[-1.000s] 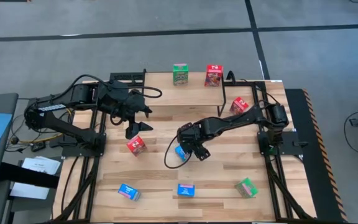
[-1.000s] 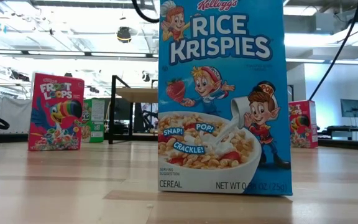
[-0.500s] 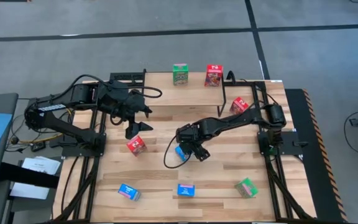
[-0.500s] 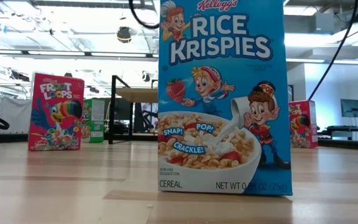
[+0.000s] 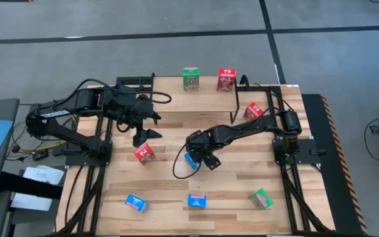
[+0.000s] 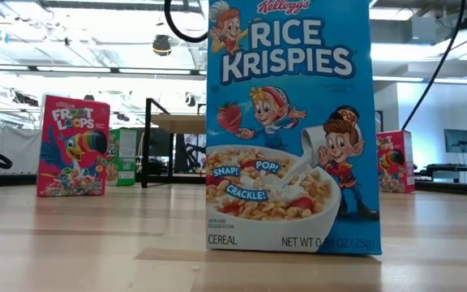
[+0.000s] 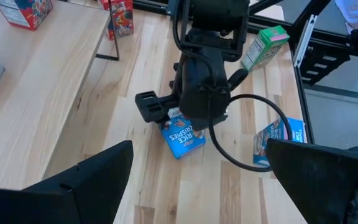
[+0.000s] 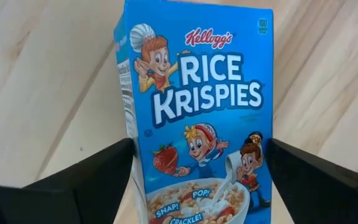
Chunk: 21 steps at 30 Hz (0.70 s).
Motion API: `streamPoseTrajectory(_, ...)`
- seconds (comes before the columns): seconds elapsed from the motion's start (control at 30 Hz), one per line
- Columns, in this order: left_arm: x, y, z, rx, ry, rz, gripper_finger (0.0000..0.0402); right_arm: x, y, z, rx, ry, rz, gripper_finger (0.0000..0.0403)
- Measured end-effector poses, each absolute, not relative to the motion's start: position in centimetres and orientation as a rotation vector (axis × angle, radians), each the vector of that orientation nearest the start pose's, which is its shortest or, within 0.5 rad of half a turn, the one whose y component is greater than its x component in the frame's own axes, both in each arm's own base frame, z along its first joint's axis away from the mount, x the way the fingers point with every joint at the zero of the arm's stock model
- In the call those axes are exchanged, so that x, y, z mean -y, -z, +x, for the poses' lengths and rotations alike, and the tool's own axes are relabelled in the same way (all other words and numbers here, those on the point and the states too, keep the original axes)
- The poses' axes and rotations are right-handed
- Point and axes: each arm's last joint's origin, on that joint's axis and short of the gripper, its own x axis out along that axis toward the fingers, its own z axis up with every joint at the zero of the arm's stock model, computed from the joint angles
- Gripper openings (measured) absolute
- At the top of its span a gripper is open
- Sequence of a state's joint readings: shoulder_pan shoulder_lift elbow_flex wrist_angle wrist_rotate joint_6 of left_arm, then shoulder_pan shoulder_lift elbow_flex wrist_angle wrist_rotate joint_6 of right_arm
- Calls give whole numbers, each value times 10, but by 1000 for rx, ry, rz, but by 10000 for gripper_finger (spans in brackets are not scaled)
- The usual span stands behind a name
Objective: Stack cereal on shelf
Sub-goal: Put the top right blue cereal box on the shelf
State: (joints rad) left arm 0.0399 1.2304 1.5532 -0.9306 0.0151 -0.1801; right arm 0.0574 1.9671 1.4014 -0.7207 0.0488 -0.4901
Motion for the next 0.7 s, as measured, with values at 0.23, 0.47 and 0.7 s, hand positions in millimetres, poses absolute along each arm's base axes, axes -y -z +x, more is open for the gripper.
streamPoseTrajectory(0.23,-8,-432,224,-604,-79,-191,358,-21,-174,388,-1264,-289,-447,325)
streamPoseTrajectory(0.47,-8,-432,224,-604,-78,-191,358,-20,-174,388,-1268,-239,-385,269)
streamPoseTrajectory(0.7,-8,-432,224,-604,-78,-191,358,-24,-174,387,-1278,-192,-332,223)
